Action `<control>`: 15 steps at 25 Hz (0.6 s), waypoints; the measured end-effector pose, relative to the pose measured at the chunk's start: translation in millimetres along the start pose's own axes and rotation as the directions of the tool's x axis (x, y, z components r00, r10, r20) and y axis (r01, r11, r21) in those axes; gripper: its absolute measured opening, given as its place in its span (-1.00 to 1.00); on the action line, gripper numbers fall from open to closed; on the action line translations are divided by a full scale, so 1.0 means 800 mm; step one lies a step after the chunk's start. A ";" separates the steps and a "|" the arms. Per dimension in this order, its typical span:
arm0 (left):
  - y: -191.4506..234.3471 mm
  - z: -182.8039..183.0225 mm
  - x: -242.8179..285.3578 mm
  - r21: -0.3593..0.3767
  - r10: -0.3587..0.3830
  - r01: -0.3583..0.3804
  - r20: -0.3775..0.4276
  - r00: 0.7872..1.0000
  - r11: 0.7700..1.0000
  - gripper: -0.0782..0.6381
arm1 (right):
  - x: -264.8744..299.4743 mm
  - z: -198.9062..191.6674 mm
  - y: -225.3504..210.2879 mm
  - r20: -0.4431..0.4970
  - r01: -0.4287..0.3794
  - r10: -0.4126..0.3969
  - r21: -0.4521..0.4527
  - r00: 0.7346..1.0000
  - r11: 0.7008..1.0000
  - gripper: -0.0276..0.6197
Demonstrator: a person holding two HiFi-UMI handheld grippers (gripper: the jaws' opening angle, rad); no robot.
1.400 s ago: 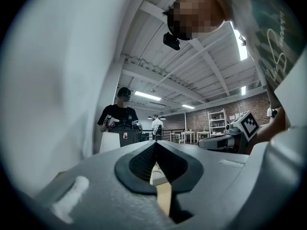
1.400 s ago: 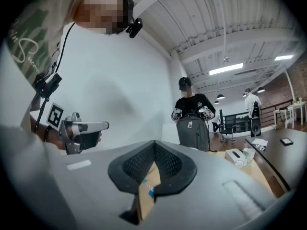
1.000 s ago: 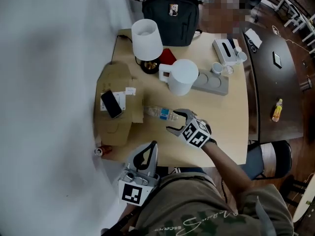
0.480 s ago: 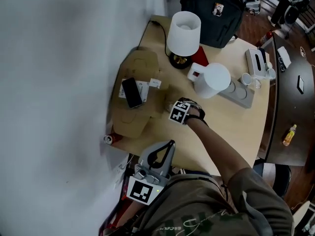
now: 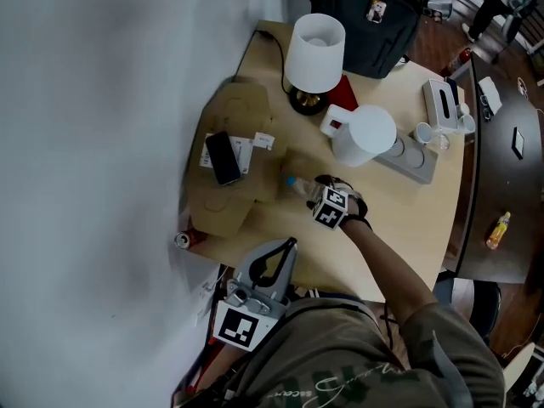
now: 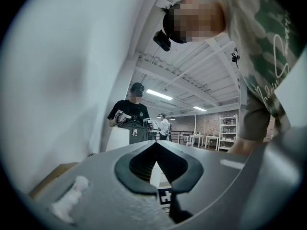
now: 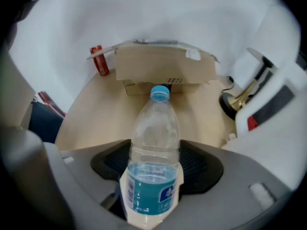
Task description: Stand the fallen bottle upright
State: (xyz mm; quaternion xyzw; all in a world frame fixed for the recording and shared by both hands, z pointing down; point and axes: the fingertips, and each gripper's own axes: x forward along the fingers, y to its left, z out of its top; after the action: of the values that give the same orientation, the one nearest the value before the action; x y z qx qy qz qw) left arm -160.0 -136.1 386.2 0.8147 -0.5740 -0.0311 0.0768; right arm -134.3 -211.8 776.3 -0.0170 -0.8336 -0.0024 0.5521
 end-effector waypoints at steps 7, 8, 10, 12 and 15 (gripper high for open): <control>-0.023 0.005 0.029 -0.008 -0.048 0.048 0.027 0.998 0.999 -0.77 | -0.160 0.016 -0.011 0.648 0.123 -0.276 0.272 0.709 0.955 0.06; -0.029 0.005 0.031 -0.009 -0.057 0.057 0.024 0.998 0.998 -0.77 | -0.162 0.012 -0.012 0.672 0.125 -0.301 0.298 0.676 0.946 0.06; -0.038 0.002 0.034 0.003 -0.068 0.068 0.018 0.998 0.998 -0.77 | -0.168 0.011 -0.017 0.709 0.142 -0.353 0.341 0.611 0.929 0.06; -0.044 -0.003 0.039 0.007 -0.065 0.065 0.012 0.998 0.998 -0.77 | -0.174 0.012 -0.022 0.742 0.159 -0.389 0.364 0.546 0.918 0.06; -0.054 -0.017 0.043 0.009 -0.066 0.067 -0.029 0.997 0.998 -0.77 | -0.159 -0.001 -0.014 0.767 0.173 -0.394 0.358 0.506 0.918 0.06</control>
State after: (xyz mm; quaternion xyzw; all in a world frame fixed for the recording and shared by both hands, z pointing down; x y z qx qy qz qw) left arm -106.7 -152.8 394.4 0.8340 -0.5456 -0.0194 0.0800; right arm -84.6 -226.5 659.8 0.1870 -0.9785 0.0132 0.0855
